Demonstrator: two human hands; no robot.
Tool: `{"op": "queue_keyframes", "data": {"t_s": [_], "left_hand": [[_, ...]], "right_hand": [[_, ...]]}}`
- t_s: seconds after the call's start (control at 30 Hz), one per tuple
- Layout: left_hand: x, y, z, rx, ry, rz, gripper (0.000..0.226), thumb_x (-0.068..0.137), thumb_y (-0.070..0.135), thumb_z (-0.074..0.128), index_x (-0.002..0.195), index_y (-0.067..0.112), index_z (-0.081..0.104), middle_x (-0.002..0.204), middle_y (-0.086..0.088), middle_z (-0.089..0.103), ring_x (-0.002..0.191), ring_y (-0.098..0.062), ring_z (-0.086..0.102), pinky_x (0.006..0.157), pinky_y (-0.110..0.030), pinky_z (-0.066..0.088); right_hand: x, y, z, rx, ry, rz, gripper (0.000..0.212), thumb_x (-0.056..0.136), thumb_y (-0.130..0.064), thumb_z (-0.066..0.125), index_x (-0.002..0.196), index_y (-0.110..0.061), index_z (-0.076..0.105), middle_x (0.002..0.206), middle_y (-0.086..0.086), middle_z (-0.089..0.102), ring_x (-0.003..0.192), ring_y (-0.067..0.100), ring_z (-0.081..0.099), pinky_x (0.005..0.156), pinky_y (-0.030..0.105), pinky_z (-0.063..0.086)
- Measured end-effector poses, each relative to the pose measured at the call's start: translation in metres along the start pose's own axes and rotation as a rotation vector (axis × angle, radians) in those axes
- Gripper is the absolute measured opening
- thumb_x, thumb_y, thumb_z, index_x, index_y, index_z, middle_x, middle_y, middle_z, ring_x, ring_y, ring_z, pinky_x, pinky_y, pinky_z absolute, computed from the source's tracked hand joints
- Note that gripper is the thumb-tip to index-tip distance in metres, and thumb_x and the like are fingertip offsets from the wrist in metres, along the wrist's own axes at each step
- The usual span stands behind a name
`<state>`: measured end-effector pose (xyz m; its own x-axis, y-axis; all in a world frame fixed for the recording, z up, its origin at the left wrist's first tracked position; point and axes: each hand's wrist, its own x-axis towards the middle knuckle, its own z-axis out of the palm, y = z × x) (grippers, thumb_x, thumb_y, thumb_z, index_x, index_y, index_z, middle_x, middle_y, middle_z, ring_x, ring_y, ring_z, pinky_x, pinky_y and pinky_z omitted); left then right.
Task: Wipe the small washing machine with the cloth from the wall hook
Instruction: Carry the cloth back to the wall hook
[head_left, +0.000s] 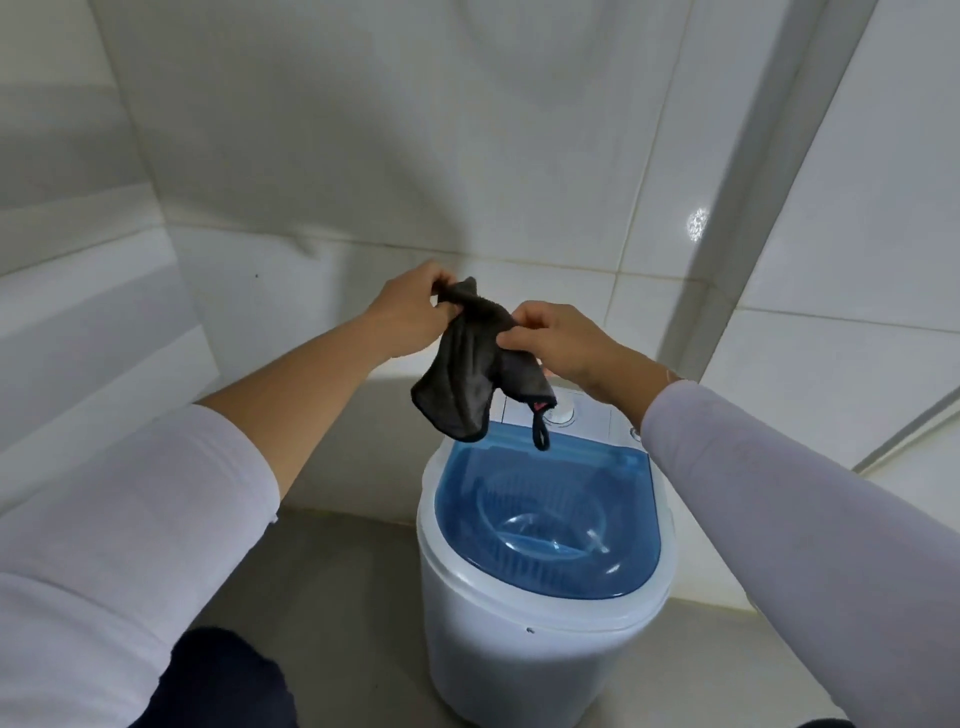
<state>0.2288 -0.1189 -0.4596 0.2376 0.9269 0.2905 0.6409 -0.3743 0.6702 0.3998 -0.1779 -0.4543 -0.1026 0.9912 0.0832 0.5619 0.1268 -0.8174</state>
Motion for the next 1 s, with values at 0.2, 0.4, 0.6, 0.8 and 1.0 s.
{"op": "queue_keyframes", "data": {"t_s": [0.2,0.4,0.6,0.8,1.0], "left_hand": [[0.02,-0.03,-0.01,-0.072,-0.229,0.045,0.041,0.095,0.004,0.048,0.132,0.022,0.047,0.128,0.008,0.053,0.124,-0.007,0.046,0.104,-0.024,0.033],[0.049,-0.062,-0.021,-0.076,-0.224,-0.098,0.024,0.095,0.014,0.054,0.118,0.012,0.056,0.105,-0.001,0.06,0.099,-0.014,0.053,0.079,-0.017,0.04],[0.069,-0.064,-0.084,-0.149,-0.347,-0.379,0.043,0.095,0.046,0.045,0.135,0.032,0.045,0.126,0.012,0.05,0.117,-0.01,0.044,0.088,-0.033,0.04],[0.077,-0.019,-0.184,-0.239,-0.26,-0.447,0.017,0.094,0.035,0.053,0.111,0.033,0.057,0.108,0.01,0.06,0.1,-0.005,0.056,0.086,-0.026,0.043],[0.092,0.05,-0.309,-0.2,-0.166,-0.423,0.01,0.091,0.02,0.06,0.1,0.015,0.064,0.083,0.008,0.06,0.067,0.005,0.056,0.051,0.0,0.04]], "right_hand": [[0.054,-0.017,0.01,0.035,-0.018,-0.043,0.023,0.087,-0.019,0.051,0.065,-0.022,0.046,0.067,-0.002,0.047,0.062,0.013,0.042,0.054,0.025,0.032],[0.109,-0.016,0.026,0.198,-0.174,0.044,0.027,0.084,-0.011,0.051,0.059,-0.02,0.045,0.067,0.001,0.046,0.061,0.016,0.042,0.053,0.026,0.033],[0.144,-0.069,0.02,0.398,-0.382,0.121,0.018,0.063,-0.009,0.051,0.056,-0.017,0.036,0.056,-0.001,0.036,0.051,0.014,0.034,0.049,0.023,0.025],[0.158,-0.166,-0.004,0.491,-0.519,0.066,0.023,0.048,-0.01,0.055,0.052,-0.018,0.035,0.063,0.003,0.029,0.058,0.017,0.027,0.054,0.028,0.018],[0.159,-0.273,-0.046,0.426,-0.547,0.087,0.025,0.066,-0.013,0.063,0.055,-0.019,0.041,0.064,0.0,0.04,0.06,0.014,0.039,0.055,0.027,0.028]]}}
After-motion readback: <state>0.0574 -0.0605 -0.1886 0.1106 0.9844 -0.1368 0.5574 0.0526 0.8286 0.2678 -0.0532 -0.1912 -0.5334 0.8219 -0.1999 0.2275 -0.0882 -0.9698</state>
